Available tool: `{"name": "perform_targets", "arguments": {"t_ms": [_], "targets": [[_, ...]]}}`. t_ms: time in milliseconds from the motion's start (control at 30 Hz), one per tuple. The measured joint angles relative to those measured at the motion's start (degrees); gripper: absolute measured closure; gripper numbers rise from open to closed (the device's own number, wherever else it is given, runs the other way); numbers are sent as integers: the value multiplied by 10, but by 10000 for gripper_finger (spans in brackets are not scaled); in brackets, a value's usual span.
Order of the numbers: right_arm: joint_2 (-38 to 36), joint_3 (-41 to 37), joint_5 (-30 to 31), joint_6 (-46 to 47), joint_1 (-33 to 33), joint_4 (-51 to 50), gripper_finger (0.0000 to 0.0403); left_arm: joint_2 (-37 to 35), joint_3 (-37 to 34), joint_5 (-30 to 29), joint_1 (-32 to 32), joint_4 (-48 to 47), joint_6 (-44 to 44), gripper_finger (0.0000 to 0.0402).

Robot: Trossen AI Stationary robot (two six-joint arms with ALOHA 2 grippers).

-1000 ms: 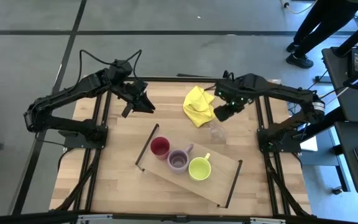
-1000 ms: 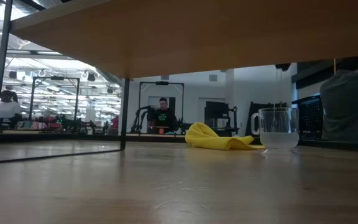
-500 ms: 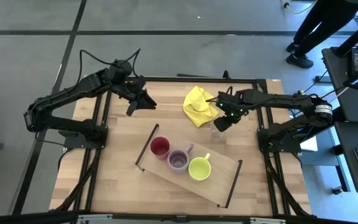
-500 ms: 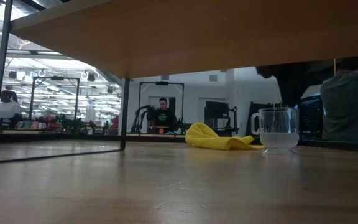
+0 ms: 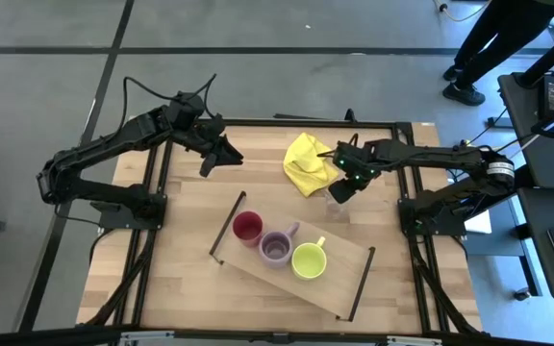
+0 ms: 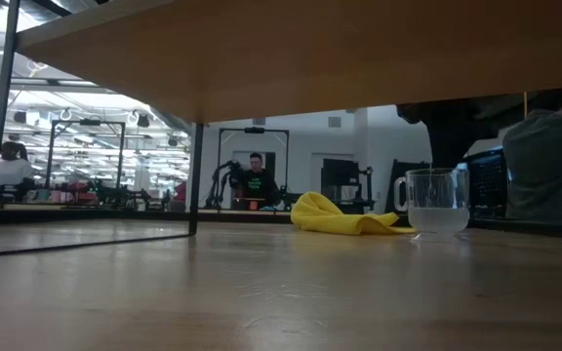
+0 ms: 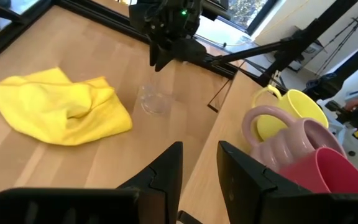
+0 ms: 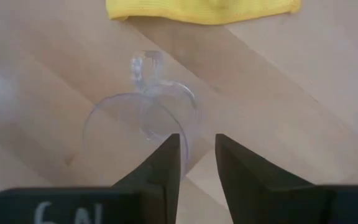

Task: Stack small to large cups/mugs on shelf
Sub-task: Put the transparent mug on the shelf

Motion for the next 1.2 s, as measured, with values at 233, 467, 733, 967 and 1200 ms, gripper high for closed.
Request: {"name": "perform_targets", "arguments": {"t_ms": [233, 467, 733, 967, 1200], "targets": [[1, 0, -19, 1, 0, 11, 300, 0, 0, -7, 0, 0, -9, 308], [1, 0, -29, -9, 3, 10, 300, 0, 0, -10, 0, 0, -11, 308], [21, 0, -26, -39, 3, 8, 300, 0, 0, -16, 0, 0, -11, 308], [26, -2, -25, -46, 3, 20, 300, 0, 0, -24, 0, 0, -13, 308], [28, -44, -38, -28, 3, 23, 300, 0, 0, -26, 0, 0, -10, 308]]}}
